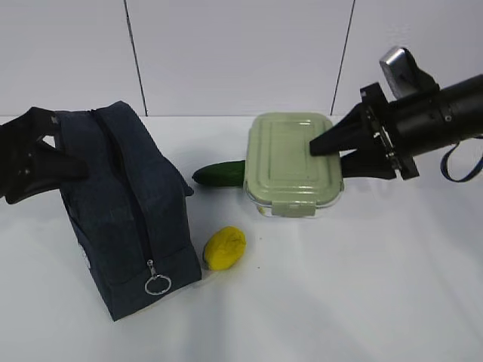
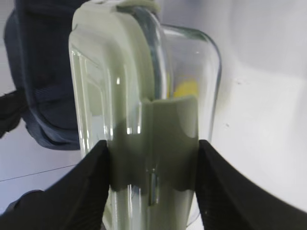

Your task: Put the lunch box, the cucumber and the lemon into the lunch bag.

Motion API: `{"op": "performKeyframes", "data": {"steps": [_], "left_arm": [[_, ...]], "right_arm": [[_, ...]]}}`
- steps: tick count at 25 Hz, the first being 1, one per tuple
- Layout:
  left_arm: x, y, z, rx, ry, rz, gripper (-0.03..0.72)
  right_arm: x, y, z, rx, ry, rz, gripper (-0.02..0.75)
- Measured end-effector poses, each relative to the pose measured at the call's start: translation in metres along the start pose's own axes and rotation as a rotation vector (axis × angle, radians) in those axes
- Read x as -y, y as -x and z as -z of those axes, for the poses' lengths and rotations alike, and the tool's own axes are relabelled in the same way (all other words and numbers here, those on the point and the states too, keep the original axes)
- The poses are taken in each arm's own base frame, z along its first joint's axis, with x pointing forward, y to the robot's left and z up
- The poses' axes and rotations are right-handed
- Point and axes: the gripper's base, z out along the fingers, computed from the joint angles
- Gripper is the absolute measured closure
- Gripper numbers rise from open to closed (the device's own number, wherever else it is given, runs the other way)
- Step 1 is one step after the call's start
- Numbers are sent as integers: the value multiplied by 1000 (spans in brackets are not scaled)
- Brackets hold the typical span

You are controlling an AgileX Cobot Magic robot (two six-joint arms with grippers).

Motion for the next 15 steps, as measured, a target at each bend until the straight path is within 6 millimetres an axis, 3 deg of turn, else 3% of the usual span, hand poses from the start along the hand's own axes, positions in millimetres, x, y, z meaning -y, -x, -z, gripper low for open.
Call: {"op": "performKeyframes", "data": {"steps": [8, 15], "left_arm": [[0, 0, 0, 0, 1, -4, 688], [0, 0, 0, -3, 0, -4, 688]], "right_arm": [[-59, 27, -8, 0, 42, 96, 340], [-92, 35, -13, -9, 71, 141, 340]]}}
